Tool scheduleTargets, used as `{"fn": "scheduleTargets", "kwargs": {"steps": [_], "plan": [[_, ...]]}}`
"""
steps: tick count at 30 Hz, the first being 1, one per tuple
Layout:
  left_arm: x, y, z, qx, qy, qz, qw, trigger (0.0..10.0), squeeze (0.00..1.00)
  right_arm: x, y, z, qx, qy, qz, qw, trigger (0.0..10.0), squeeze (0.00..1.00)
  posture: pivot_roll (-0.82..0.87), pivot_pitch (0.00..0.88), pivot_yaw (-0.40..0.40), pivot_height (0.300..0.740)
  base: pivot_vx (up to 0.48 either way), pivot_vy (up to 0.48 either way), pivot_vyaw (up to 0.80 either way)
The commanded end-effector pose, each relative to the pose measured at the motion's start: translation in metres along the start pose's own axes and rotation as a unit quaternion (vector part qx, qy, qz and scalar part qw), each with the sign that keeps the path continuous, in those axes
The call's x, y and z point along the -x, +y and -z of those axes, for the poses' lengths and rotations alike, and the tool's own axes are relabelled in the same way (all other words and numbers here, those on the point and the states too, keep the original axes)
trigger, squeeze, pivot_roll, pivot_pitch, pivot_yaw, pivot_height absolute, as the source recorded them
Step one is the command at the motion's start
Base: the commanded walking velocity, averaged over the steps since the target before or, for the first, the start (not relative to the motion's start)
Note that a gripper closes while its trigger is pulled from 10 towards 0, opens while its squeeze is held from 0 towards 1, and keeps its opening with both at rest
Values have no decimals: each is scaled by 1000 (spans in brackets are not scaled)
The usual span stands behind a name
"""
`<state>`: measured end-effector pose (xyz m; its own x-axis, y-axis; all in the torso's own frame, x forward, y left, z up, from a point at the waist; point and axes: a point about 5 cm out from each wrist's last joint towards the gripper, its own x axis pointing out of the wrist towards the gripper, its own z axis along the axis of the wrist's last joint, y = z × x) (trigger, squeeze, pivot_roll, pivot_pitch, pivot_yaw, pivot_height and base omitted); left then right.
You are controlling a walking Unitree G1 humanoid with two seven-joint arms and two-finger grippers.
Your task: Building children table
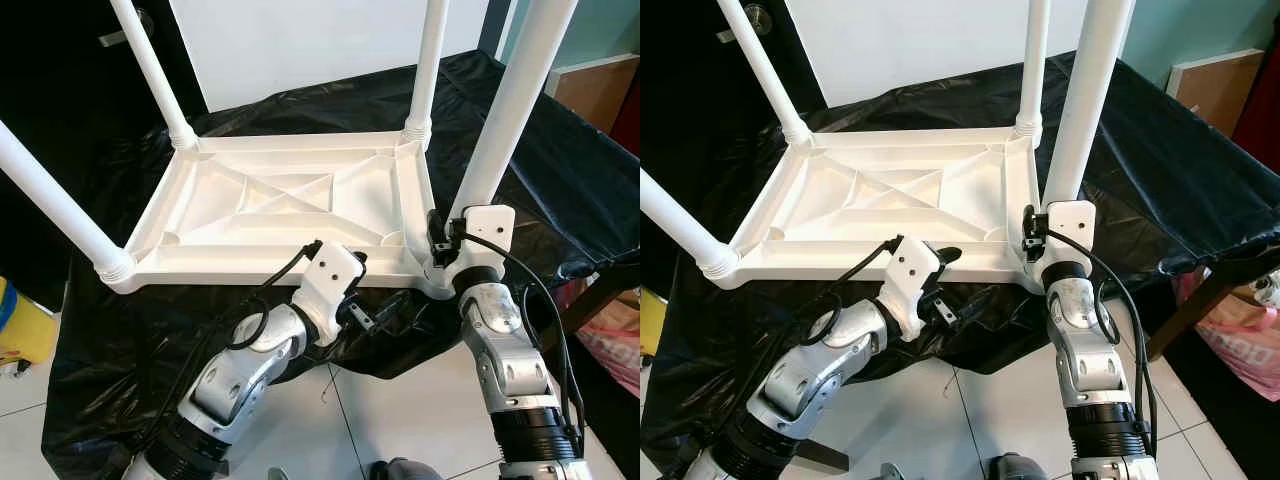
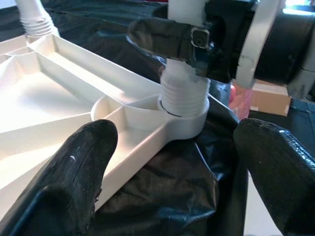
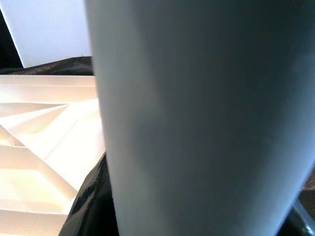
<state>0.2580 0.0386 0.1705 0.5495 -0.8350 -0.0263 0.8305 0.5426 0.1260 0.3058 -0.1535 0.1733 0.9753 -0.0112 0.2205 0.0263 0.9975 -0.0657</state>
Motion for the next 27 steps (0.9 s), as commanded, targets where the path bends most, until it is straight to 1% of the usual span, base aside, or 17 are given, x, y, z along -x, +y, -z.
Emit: {"fn": "scheduleTargets", "kwargs": {"steps": [1, 4, 8, 14, 20, 27], "plan": [[4, -14, 0, -4, 6, 113, 994, 10000, 0, 8, 1, 19, 1, 37, -5, 999, 10000, 0, -175, 88, 55, 740, 0, 0, 0], [5, -14, -1, -5, 7, 114, 993, 10000, 0, 11, 3, 23, 5, 33, -14, 999, 10000, 0, -172, 91, 54, 740, 0, 0, 0], [6, -12, -2, -7, 8, 110, 994, 10000, 0, 17, 2, 30, 0, 26, -17, 1000, 10000, 0, -166, 96, 54, 740, 0, 0, 0], [6, -10, -3, -9, 8, 106, 994, 10000, 0, 18, 1, 30, -1, 14, -21, 1000, 10000, 0, -165, 96, 57, 740, 0, 0, 0], [7, -8, -5, -12, 8, 104, 995, 10000, 0, 21, 2, 35, 23, 2, -41, 999, 10000, 0, -162, 93, 59, 740, 0, 0, 0], [8, -7, -6, -13, 8, 101, 995, 10000, 0, 20, 2, 38, 26, -2, -48, 998, 10000, 0, -158, 93, 61, 740, 0, 0, 0]]}}
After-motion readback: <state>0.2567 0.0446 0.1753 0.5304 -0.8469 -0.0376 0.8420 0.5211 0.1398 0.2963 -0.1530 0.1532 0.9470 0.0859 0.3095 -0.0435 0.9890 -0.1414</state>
